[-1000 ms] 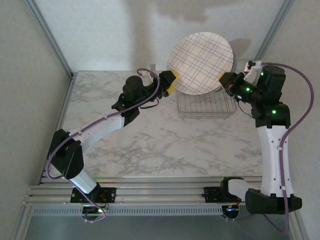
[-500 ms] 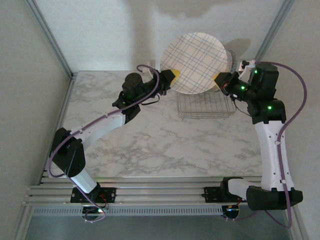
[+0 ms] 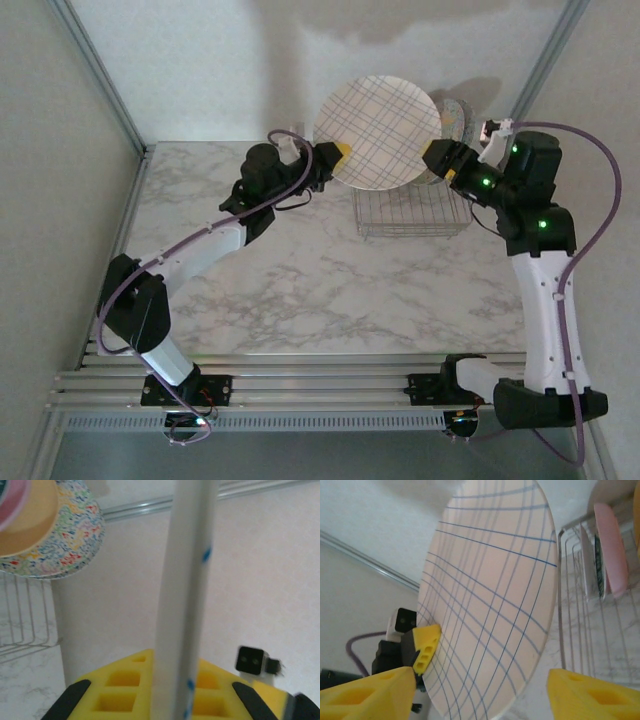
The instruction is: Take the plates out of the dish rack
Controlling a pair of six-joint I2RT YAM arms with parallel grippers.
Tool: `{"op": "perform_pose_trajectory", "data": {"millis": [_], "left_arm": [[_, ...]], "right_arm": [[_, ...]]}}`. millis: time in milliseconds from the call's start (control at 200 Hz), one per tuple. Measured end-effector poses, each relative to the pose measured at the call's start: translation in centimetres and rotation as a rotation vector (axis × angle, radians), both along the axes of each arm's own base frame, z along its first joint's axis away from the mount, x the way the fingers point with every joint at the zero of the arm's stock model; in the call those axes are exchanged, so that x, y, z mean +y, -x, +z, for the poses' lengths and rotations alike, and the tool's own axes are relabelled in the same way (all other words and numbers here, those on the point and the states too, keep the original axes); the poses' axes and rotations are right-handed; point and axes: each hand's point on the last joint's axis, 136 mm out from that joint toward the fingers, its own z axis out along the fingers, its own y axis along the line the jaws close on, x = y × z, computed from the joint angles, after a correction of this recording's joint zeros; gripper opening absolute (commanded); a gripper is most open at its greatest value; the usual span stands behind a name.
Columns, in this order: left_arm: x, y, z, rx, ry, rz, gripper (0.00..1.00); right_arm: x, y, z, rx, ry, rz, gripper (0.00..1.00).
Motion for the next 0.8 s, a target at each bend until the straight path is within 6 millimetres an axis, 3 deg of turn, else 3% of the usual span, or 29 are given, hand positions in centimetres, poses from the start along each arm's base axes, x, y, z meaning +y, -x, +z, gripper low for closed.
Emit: {"op": "perform_pose_trajectory", "data": {"millis": [45,110,245,375,596,706,801], "left_arm": [[0.6,-0.5,-0.6,0.012,-0.007,0.012,0.0],[1.7,-1.2,-1.6,0.03,-0.018,0.036,0.0],[4.6,-2.4,-4.1,0.075,-0.046,0.095,0.0],[8.4,-3.6,-7.5,0.129,-0.084,0.175,0.0],[14.3,-4.7,-14.2,0.246,-0.158,0.33,0.0],[15.6,-5.0,-16.2,0.275,-0.187,0.375,0.0],[16.0,-5.7,-17.5,0.281,-0.205,0.399,0.0]], "right_arm": [[0.0,0.7,0.2,-0.031,0.031,0.007,0.83],[0.4,1.8,0.6,-0.085,0.089,0.022,0.99],[2.8,4.4,0.8,-0.217,0.269,0.105,0.99],[5.0,6.3,-1.2,-0.282,0.431,0.183,0.99],[7.7,5.4,-6.4,-0.219,0.603,0.213,0.99],[8.8,4.6,-8.2,-0.203,0.645,0.205,0.99],[9.0,3.9,-8.4,-0.204,0.65,0.181,0.99]]}}
